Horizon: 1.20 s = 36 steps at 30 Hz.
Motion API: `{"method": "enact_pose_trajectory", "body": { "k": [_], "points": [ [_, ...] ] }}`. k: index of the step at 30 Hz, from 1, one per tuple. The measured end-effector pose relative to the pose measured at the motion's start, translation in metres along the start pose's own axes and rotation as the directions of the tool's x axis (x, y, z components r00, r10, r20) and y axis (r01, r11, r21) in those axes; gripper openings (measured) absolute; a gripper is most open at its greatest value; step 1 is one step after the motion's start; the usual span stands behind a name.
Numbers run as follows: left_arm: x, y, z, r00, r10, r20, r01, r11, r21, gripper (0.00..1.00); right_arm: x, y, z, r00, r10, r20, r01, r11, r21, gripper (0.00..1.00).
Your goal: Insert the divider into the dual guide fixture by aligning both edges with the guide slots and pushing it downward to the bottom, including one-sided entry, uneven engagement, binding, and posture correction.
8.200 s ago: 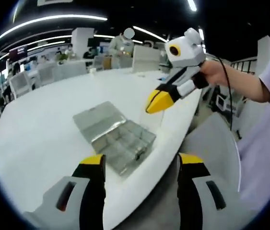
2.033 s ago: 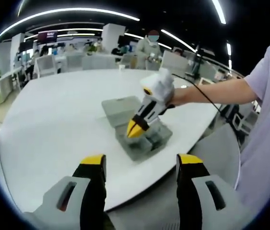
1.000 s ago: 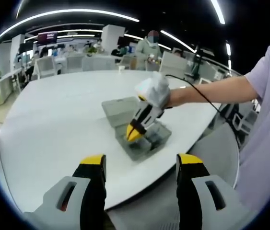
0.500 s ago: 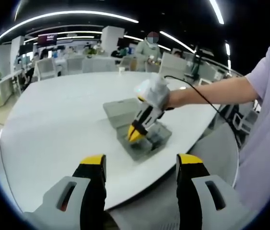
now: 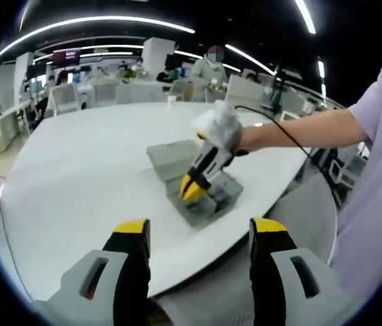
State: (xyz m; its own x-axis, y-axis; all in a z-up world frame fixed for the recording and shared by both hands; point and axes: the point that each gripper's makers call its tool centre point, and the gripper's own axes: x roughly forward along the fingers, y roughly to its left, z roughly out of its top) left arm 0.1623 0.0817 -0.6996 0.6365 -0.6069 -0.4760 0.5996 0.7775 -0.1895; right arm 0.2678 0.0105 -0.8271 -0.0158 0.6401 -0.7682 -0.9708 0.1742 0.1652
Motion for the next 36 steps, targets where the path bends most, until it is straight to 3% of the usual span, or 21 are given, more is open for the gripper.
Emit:
{"method": "enact_pose_trajectory", "body": {
  "k": [15, 24, 36],
  "points": [
    [-0.004, -0.002, -0.001, 1.000, -0.023, -0.002, 0.023, 1.000, 0.015, 0.58, -0.022, 0.022, 0.025, 0.996, -0.021, 0.086, 0.021, 1.000, 0.002, 0.14],
    [-0.009, -0.008, 0.001, 0.999, -0.044, 0.002, 0.044, 0.998, 0.038, 0.59, -0.041, 0.045, 0.040, 0.989, -0.036, 0.142, 0.039, 0.999, -0.014, 0.16],
    [-0.016, -0.020, -0.004, 0.997, -0.076, 0.010, 0.076, 0.995, 0.065, 0.59, -0.067, 0.083, 0.044, 0.981, -0.080, 0.179, 0.088, 0.996, -0.033, 0.19]
  ]
}}
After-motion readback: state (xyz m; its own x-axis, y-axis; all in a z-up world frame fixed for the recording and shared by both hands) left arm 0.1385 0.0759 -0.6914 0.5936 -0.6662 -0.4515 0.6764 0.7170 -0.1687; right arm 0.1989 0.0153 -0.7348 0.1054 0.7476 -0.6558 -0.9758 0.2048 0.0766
